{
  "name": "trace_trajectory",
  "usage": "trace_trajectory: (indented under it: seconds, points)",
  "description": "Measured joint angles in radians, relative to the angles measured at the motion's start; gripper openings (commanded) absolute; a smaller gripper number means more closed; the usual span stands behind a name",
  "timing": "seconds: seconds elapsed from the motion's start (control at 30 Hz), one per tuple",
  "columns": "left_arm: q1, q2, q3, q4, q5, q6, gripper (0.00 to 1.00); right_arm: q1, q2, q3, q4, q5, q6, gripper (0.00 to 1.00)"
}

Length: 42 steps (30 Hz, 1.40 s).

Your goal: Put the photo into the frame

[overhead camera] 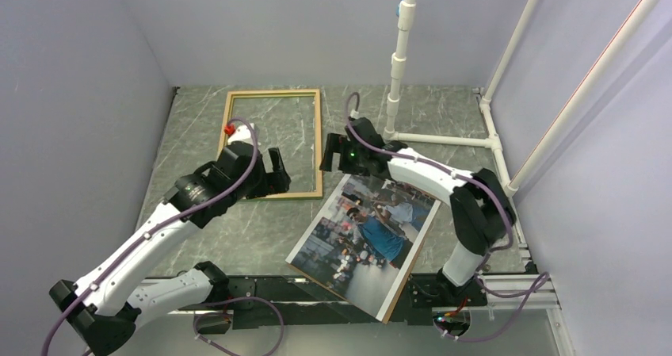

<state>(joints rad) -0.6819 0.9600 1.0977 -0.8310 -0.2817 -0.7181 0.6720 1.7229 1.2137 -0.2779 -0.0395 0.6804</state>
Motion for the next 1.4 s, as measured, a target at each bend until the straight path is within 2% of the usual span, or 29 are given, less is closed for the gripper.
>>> trace_trajectory:
  seconds: [0.23,0.37,0.77,0.93,1.17,1.4]
  points:
    - [0.0,0.033,-0.186,0.056,0.14,-0.009,0.99,-0.075,-0.15,-0.254,0.002,-0.044,0.0,0.99]
    - [-0.002,0.047,-0.288,0.125,0.216,-0.032,0.99,-0.077,-0.209,-0.366,-0.028,-0.031,0.001,0.99]
    - [-0.016,0.028,-0.61,0.431,0.435,-0.155,0.99,-0.076,-0.443,-0.459,-0.256,0.113,0.008,0.98]
    - [-0.018,0.002,-0.653,0.471,0.45,-0.186,0.99,-0.077,-0.526,-0.531,-0.354,0.115,0.04,0.98]
    - [-0.02,-0.015,-0.704,0.446,0.443,-0.205,0.99,-0.099,-0.599,-0.557,-0.468,0.127,0.072,0.97]
    - [-0.022,-0.02,-0.718,0.467,0.457,-0.214,0.99,-0.208,-0.646,-0.56,-0.528,0.127,0.097,0.95]
